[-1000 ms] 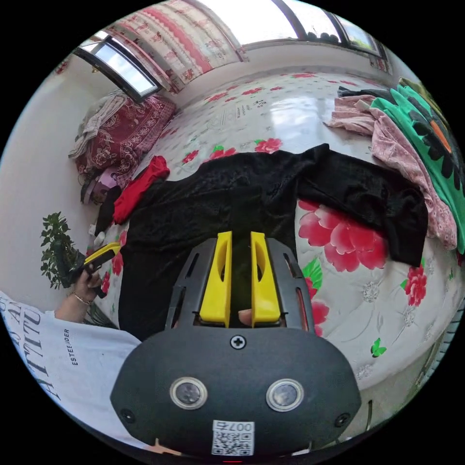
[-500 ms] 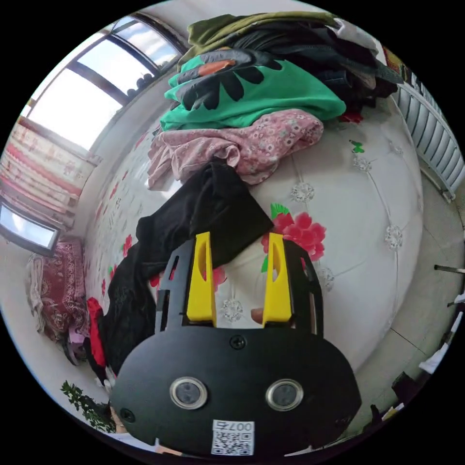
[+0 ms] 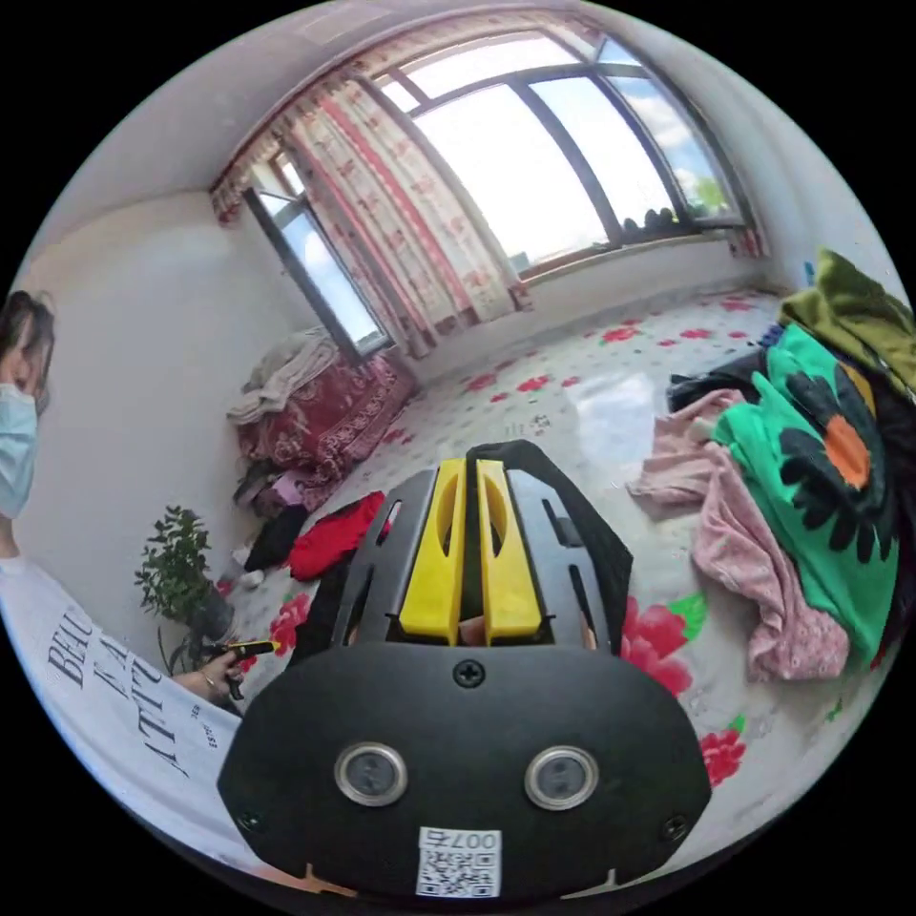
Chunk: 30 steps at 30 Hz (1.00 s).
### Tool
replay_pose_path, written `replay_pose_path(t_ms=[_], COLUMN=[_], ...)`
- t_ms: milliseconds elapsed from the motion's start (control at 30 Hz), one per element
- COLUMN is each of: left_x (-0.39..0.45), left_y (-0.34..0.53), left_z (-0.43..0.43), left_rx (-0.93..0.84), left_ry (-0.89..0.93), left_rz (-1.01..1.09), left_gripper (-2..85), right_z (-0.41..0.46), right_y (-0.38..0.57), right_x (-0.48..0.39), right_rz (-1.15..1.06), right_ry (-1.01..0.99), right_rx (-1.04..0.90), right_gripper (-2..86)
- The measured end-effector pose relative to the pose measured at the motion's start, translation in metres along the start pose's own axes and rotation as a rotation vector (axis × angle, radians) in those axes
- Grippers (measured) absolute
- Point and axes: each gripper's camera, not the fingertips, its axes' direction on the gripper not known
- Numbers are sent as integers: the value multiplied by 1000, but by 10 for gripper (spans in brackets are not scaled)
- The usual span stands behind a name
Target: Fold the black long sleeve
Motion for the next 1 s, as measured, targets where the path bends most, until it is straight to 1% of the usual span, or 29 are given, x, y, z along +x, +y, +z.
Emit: replay_pose_path(t_ms=[33, 100, 133, 200, 267, 333, 400, 467, 533, 633, 700, 767, 833, 900, 1000], left_x=[-4, -9, -13, -19, -24, -32, -37, -40, -43, -47, -49, -47, -39, -29, 2], left_y=[3, 8, 11, 15, 19, 23, 26, 30, 38, 51, 58, 61, 55, 41, 10], left_z=[-2, -4, -6, -10, -11, -10, -10, -10, -10, -9, -10, -11, -13, -17, -23], left_rx=[2, 2, 3, 10, 10, -3, -11, -21, -37, -70, -81, -82, -63, -36, 27], left_ry=[6, 11, 12, 16, 21, 21, 36, 40, 34, 30, 31, 27, 36, 62, 112], left_rz=[-10, -22, -31, -42, -48, -57, -63, -56, -34, -13, -4, 12, 42, 69, 167], left_gripper=[55, 55, 54, 54, 53, 54, 55, 57, 59, 60, 60, 60, 61, 63, 65], right_z=[9, 53, 65, 122, 169, 215, 258, 263, 252, 226, 213, 203, 196, 193, 197], right_y=[-4, -3, 1, 31, 66, 105, 151, 172, 181, 189, 194, 193, 188, 177, 157], right_x=[-21, -101, -119, -182, -220, -249, -269, -269, -261, -235, -217, -208, -200, -181, -154], right_rz=[-54, -218, -245, -308, -333, -360, -387, -378, -346, -289, -248, -223, -219, -200, -162], right_ry=[-32, -169, -203, -295, -329, -285, -250, -214, -183, -55, 36, 92, 164, 284, 400], right_rx=[-12, -75, -92, -182, -281, -417, -636, -697, -710, -710, -746, -730, -705, -674, -658], right_gripper=[2, 4, 6, 13, 26, 42, 58, 64, 66, 66, 65, 66, 66, 64, 60])
